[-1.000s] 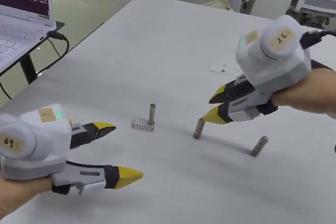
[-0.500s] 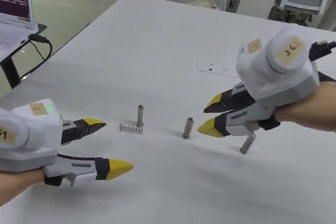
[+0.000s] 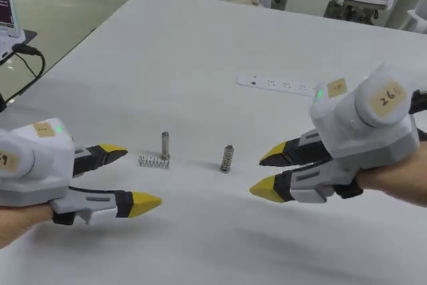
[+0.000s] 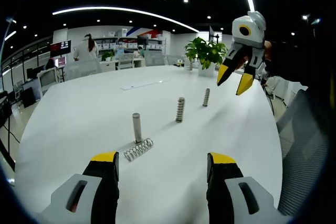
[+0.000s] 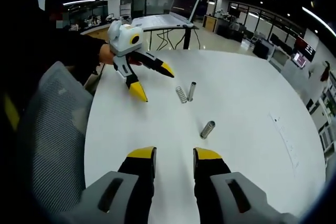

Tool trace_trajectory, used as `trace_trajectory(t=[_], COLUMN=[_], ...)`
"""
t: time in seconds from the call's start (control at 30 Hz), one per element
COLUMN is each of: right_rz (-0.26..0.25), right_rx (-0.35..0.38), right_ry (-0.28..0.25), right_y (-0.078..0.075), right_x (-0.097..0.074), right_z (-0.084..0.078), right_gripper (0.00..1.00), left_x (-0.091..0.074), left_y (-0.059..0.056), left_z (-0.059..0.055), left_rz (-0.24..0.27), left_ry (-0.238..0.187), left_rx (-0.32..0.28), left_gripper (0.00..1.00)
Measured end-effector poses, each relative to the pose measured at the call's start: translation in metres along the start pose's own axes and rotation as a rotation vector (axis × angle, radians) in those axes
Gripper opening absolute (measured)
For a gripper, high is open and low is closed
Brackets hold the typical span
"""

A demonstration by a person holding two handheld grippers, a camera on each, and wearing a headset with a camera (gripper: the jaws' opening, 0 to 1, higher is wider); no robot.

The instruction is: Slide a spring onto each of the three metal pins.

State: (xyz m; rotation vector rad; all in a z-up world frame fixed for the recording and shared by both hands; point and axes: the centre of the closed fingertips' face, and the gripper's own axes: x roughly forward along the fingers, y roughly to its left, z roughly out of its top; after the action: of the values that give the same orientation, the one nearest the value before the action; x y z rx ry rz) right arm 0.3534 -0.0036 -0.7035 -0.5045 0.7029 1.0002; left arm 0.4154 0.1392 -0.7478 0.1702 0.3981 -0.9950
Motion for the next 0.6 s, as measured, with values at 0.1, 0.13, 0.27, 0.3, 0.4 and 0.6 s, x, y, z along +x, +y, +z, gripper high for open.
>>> trace_trajectory(t=[0.1, 0.13, 0.27, 0.3, 0.4, 0.6], right_rz=[-0.009, -0.014, -0.031, -0.037, -0.053, -0.075], right_rx=[0.03, 0.034, 0.061, 0.066, 0.095, 0.177], right_ry=[-0.005, -0.007, -0.027, -0.033, -0.035, -0.075], right_y=[0.004, 0.006, 0.012, 0.014, 0.015, 0.018], right_x=[-0.002, -0.003, -0.007, -0.009, -0.012, -0.021], right_z=[-0.01, -0.013, -0.022, -0.025, -0.033, -0.044], right_gripper=[0.29, 0.31, 0.34, 0.35, 0.38, 0.43], left_x=[0.002, 0.003, 0.006, 0.006, 0.009, 0.014], left_y=[0.002, 0.003, 0.005, 0.007, 0.009, 0.011], left_z=[0.0, 0.0, 0.001, 0.001, 0.0, -0.001], left_rz=[-0.002, -0.004, -0.006, -0.005, -0.003, -0.001], left_ry=[0.007, 0.006, 0.01, 0.013, 0.017, 0.023], left_rx=[0.003, 0.003, 0.007, 0.009, 0.008, 0.011], left_gripper=[0.64, 0.64, 0.63, 0.63, 0.62, 0.61])
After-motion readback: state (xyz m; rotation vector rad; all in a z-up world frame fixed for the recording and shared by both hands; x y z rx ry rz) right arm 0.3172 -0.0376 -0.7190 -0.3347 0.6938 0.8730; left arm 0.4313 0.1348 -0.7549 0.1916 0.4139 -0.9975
